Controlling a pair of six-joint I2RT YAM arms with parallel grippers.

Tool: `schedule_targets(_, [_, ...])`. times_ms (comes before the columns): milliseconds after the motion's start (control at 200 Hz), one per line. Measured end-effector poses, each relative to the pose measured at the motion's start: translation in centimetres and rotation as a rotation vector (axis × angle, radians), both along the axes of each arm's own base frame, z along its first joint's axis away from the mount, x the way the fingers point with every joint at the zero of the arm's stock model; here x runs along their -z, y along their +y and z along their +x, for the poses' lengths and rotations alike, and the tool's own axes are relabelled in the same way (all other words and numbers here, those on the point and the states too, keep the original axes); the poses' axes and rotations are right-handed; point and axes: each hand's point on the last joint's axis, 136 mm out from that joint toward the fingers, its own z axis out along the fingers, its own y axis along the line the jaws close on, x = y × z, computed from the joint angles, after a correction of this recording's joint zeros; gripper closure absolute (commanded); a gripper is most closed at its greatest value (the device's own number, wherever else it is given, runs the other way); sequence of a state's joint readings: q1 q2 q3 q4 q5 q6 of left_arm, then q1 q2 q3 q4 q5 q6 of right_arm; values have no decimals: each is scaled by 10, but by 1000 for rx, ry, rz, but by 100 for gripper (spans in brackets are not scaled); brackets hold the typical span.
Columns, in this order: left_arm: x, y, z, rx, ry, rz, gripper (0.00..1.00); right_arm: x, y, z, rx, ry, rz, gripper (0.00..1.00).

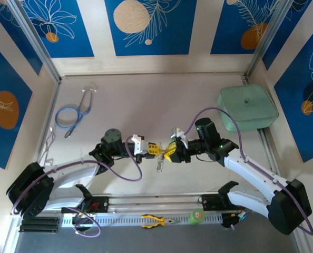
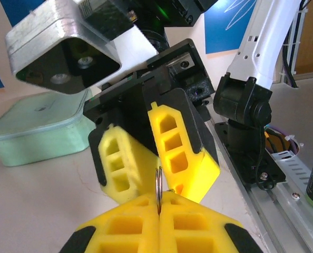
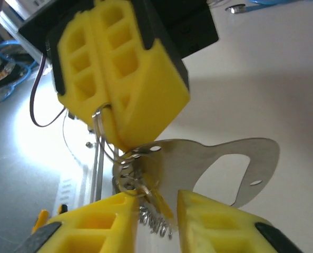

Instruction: Put the keys on the keyring

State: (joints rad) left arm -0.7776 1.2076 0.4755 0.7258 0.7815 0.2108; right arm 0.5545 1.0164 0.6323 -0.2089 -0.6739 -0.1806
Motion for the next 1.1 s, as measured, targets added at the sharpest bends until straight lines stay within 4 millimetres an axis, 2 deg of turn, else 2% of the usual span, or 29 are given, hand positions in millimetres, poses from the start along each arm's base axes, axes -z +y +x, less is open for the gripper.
schedule_targets(70, [0,0,0,0,0,0,100,-4,-1,0,-2,-6,8,96])
schedule_targets(145, [0,0,0,0,0,0,100,-9,-3,0,-1,-21,15,100])
schedule_targets(305, [1,0,0,-1,-3,3,100,-21,-5,-2,-2,-38,21,100])
schedule_targets(515, [6,0,2,-13,-11,23,100,-23,-8,-2,10,-40,-14,100])
schedule_targets(660, [12,1,3,-19,-9,44,100,-25,-4,1,26,-123,-73,100])
schedule_targets(950, [21,1,4,-20,8,81,100,-18,1,3,23,-261,-211,100])
schedule_targets(1100, [24,1,5,-28,1,94,100,-9,-4,7,29,-295,-295,100])
